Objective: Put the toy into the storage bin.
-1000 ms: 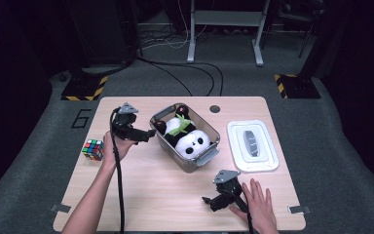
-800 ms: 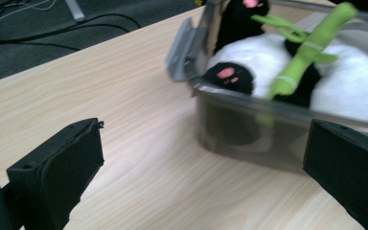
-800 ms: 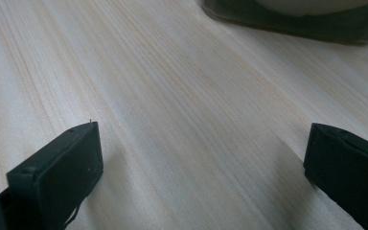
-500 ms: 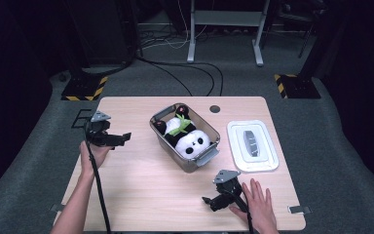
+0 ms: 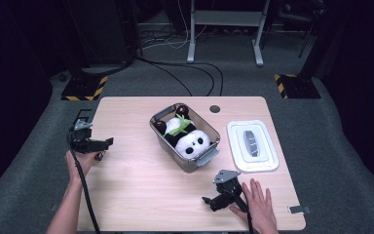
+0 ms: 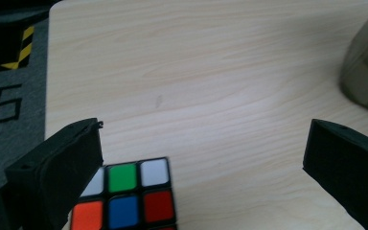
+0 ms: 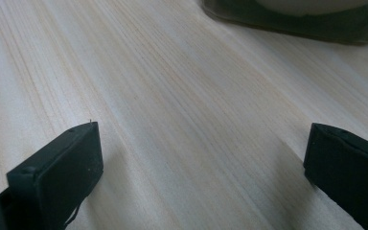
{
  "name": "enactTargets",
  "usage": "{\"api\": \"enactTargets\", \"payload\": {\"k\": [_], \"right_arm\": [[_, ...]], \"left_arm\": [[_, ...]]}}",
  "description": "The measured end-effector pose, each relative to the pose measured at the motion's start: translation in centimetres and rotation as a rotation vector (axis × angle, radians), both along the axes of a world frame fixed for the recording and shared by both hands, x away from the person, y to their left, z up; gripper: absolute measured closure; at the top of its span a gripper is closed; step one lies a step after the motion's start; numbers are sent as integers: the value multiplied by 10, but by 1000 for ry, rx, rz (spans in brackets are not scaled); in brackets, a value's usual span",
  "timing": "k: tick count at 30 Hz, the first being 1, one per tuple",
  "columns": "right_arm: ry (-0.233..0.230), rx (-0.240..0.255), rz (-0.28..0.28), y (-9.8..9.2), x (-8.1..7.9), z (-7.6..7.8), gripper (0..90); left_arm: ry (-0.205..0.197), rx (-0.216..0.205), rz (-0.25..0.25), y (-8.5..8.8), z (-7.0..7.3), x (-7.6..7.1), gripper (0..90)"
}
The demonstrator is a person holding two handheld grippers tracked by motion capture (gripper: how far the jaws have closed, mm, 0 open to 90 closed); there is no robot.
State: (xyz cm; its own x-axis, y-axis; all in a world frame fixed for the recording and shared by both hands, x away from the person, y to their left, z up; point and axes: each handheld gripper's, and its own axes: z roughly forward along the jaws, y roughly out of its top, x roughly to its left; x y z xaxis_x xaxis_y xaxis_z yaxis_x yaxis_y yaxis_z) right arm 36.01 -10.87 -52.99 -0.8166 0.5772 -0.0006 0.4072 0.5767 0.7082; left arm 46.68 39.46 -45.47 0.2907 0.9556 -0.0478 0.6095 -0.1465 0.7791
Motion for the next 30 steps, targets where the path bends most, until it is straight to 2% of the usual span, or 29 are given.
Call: {"api": "enactTargets", "payload": {"k": [4, 7, 9, 12, 17, 21, 23, 25, 28, 30], "right_arm": [[0, 0, 0, 0, 0, 0, 0], [1, 0, 0, 0, 0, 0, 0], [0, -1, 0, 0, 0, 0, 0], [0, 0, 0, 0, 0, 0, 0], [0, -1, 1, 0, 0, 0, 0], [0, -1, 1, 0, 0, 0, 0], [1, -1, 0, 0, 0, 0, 0], [1, 0, 0, 0, 0, 0, 0], [1, -1, 0, 0, 0, 0, 0], [0, 0, 1, 0, 0, 0, 0]], "left_arm": [[10, -10, 26, 10, -10, 1, 0], [8, 3, 55, 16, -19, 0, 2], [15, -7, 63, 19, -24, 1, 3], [36, 2, 68, 22, -31, 2, 6], [39, 13, 77, 24, -40, 4, 47], [43, -3, 78, 26, -48, 3, 153], [40, -7, 78, 27, -50, 3, 160], [53, -14, 72, 29, -53, 3, 223], [82, -28, 97, 30, -57, 4, 308], [76, -16, 107, 29, -55, 2, 323]]}}
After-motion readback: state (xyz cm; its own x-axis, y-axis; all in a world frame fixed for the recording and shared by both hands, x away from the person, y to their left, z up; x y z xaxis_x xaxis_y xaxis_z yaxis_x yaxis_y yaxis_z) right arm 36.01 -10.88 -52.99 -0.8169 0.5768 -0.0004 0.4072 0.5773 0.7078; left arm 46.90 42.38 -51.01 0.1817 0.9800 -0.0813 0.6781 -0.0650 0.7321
